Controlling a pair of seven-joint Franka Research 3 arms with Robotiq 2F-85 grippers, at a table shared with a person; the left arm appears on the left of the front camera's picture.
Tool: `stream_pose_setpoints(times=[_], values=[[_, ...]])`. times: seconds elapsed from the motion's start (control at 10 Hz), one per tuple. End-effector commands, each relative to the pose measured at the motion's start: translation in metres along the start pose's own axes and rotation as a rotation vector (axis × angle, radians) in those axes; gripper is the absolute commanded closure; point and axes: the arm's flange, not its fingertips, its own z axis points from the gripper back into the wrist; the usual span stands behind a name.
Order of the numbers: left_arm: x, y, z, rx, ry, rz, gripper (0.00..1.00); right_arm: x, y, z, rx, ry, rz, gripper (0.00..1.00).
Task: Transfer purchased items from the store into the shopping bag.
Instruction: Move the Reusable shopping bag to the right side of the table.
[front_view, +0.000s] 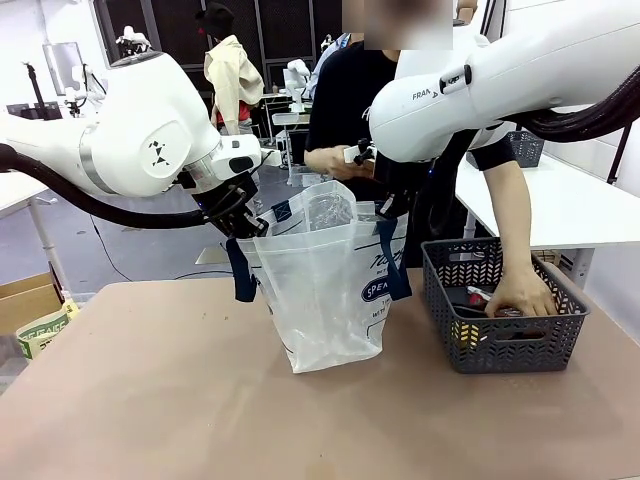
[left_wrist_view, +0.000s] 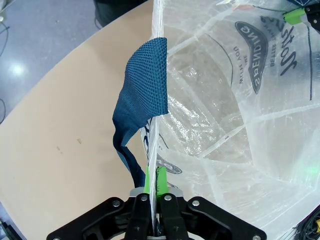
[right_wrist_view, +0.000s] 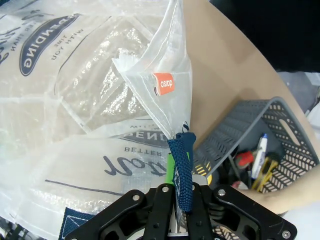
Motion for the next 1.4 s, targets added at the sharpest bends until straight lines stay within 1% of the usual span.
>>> stream_pose_setpoints(times=[0.0,0.1,0.2,0.3,0.5,0.9,1.3], values=[[-0.001,0.0,-0.001,-0.002,-0.003,0.006,1.0,-0.001,0.0,-0.001,0.0,0.005,-0.005,1.0],[-0.001,0.0,-0.001,-0.002,-0.003,0.006,1.0,0.0,0.0,0.0,0.0,0.0,0.0,1.0],[0.0,0.0,0.0,0.0,0.0,0.0,1.0,-0.003,0.003,0.002,0.003,-0.006,-0.024,1.0],[0.001,0.003,-0.001,-0.001,-0.017,0.014,1.0,-0.004,-0.001,0.003,0.004,-0.015,-0.038,1.0],[-0.004,0.011,-0.005,-0.03,-0.022,0.031,1.0,-0.008,-0.001,0.005,0.017,-0.028,-0.067,1.0],[-0.01,0.024,-0.008,-0.048,-0.036,0.068,1.0,-0.011,-0.007,0.008,0.034,-0.036,-0.084,1.0],[-0.011,0.029,-0.009,-0.059,-0.04,0.073,1.0,-0.01,-0.012,0.007,0.045,-0.038,-0.091,1.0]])
